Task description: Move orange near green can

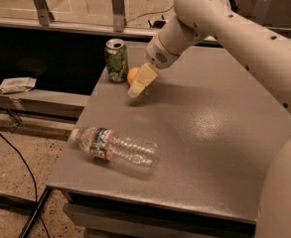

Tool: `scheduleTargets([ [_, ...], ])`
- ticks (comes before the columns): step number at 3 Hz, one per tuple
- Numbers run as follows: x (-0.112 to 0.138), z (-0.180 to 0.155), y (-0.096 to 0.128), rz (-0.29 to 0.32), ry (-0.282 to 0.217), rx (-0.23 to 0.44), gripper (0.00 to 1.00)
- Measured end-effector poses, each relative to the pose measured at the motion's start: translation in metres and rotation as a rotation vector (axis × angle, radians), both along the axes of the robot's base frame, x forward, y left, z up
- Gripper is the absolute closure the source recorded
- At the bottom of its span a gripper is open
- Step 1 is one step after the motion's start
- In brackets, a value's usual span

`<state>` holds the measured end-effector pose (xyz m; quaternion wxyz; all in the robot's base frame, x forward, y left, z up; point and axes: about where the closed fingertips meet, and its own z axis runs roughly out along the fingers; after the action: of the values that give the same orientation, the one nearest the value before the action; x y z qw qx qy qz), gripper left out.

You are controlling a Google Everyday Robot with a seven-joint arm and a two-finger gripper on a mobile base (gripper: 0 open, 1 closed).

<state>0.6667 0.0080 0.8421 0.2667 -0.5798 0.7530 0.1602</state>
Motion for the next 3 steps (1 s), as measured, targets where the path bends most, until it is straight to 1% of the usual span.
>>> scheduleTargets([
  [1, 0.000, 0.000, 0.000, 0.000, 0.000, 0.000, 0.00],
  [2, 0.000, 0.043, -0.032, -0.025, -0.046, 0.071, 0.00],
  [3, -0.004, 0.121, -0.071, -0.032, -0.151, 0.131, 0.00],
])
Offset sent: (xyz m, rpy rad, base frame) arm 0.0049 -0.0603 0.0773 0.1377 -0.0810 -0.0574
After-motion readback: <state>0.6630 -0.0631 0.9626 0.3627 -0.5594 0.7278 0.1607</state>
